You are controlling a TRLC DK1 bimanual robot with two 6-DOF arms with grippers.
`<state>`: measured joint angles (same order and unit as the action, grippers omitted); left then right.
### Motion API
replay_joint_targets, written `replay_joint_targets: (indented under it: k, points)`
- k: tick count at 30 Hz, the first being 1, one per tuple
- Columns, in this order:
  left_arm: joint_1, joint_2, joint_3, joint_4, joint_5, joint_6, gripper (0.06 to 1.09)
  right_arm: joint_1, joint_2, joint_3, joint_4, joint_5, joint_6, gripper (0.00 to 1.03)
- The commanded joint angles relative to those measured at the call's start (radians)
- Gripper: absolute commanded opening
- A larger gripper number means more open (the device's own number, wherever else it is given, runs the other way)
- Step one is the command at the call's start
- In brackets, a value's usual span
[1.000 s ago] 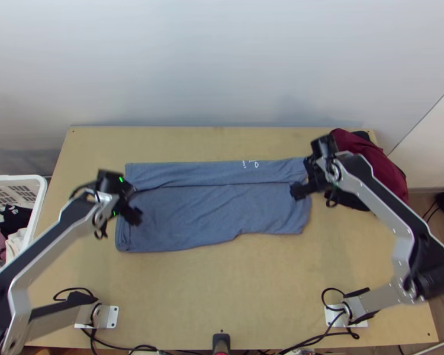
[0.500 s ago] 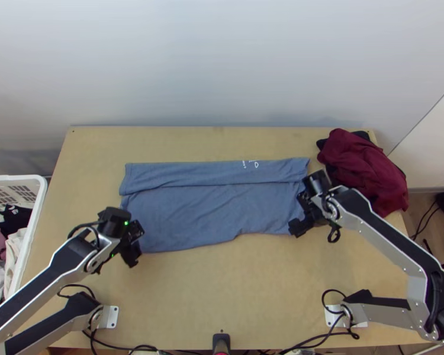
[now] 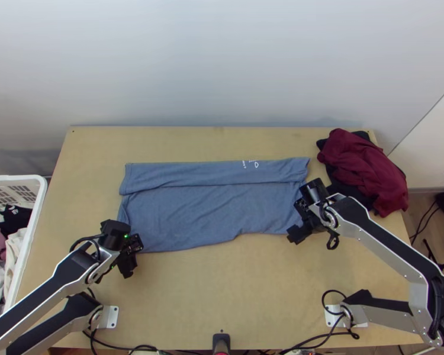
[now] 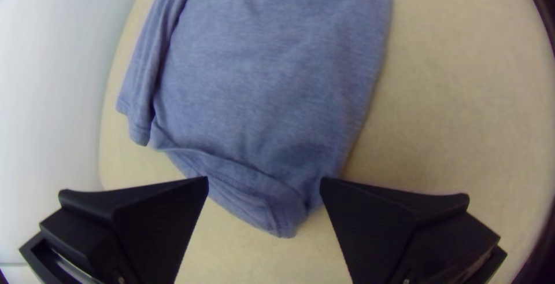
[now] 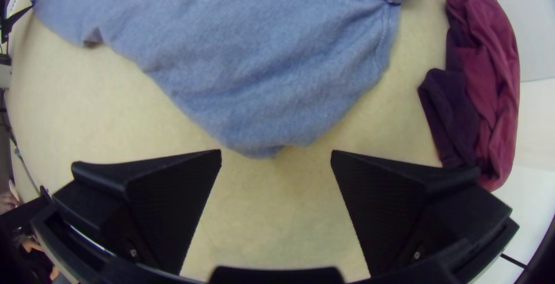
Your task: Fold the t-shirt
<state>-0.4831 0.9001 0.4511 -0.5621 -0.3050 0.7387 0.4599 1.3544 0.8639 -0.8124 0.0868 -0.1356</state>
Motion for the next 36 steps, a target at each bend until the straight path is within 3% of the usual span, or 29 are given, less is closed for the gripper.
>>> replay_joint_targets:
  k: [1,15,19,23,26,29,31,36]
  points:
    - [0.021,-0.009,-0.035,0.045,-0.005,0.039,1.0,0.023,0.0,-0.023,0.016,-0.001,0.016,0.88]
    - [0.06,0.025,-0.065,0.128,0.007,0.054,0.98,0.059,0.088,-0.017,0.088,0.001,0.022,0.86]
    - [0.06,0.053,-0.049,0.148,0.014,0.054,0.97,0.056,0.12,0.001,0.111,0.001,0.019,0.7]
    - [0.067,0.071,-0.029,0.156,0.023,0.062,0.94,0.052,0.124,0.004,0.117,0.001,0.014,0.69]
    - [0.078,0.076,-0.006,0.153,0.038,0.059,0.91,0.034,0.129,0.003,0.145,0.001,-0.002,0.54]
    - [0.09,0.086,-0.002,0.148,0.044,0.059,0.9,0.019,0.147,0.001,0.159,0.001,-0.016,0.5]
    - [0.092,0.095,-0.012,0.148,0.046,0.057,0.89,0.019,0.161,-0.009,0.177,0.001,-0.025,0.4]
    - [0.095,0.092,-0.026,0.148,0.067,0.045,0.77,0.013,0.175,-0.037,0.209,0.001,-0.038,0.21]
